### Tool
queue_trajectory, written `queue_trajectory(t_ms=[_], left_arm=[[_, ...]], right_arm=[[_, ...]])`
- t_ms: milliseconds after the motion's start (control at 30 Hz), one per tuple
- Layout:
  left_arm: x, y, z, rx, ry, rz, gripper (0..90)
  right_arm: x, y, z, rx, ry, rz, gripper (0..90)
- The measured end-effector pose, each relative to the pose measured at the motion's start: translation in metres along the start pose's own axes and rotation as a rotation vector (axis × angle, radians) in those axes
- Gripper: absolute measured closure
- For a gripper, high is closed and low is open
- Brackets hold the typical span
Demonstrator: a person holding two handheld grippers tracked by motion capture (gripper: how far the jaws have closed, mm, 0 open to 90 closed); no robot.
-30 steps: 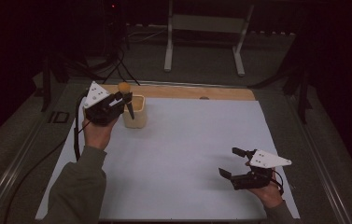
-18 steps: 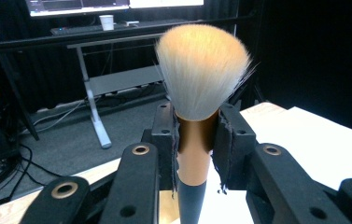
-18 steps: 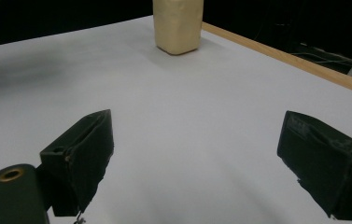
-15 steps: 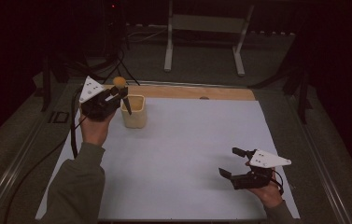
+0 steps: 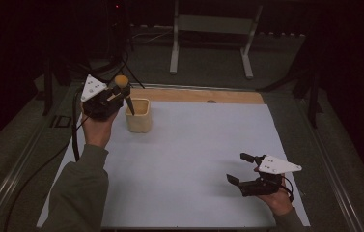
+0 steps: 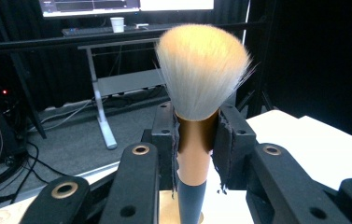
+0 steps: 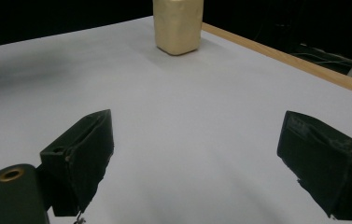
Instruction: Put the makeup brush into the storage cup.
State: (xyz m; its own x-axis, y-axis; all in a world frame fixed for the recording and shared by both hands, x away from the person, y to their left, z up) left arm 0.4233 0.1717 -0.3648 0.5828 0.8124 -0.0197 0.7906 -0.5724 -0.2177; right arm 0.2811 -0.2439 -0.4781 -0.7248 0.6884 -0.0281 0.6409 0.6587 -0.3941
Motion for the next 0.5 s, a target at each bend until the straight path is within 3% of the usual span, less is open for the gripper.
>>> queue_trajectory(t_ms=[500], left_arm=[[0.0074,0.0097,-0.0036,-0.009,-0.019,-0.039,73.0]], right_arm=[[0.0015,0.0011,0.0005,0.002,0.001,-0.007,10.6]])
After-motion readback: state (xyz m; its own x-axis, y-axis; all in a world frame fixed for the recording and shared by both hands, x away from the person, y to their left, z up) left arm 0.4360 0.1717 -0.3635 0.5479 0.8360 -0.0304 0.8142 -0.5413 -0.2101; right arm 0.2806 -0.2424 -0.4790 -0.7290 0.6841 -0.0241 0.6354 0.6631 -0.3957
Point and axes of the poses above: each handheld gripper's, and its own axes: y roughly forward along the jaws, z roughly out of its underside, x roughly to its left, the point moved 5 cm from there along y, roughly forward along the jaws, and after that the axes turned 6 degrees about z, right-handed, at the moved point
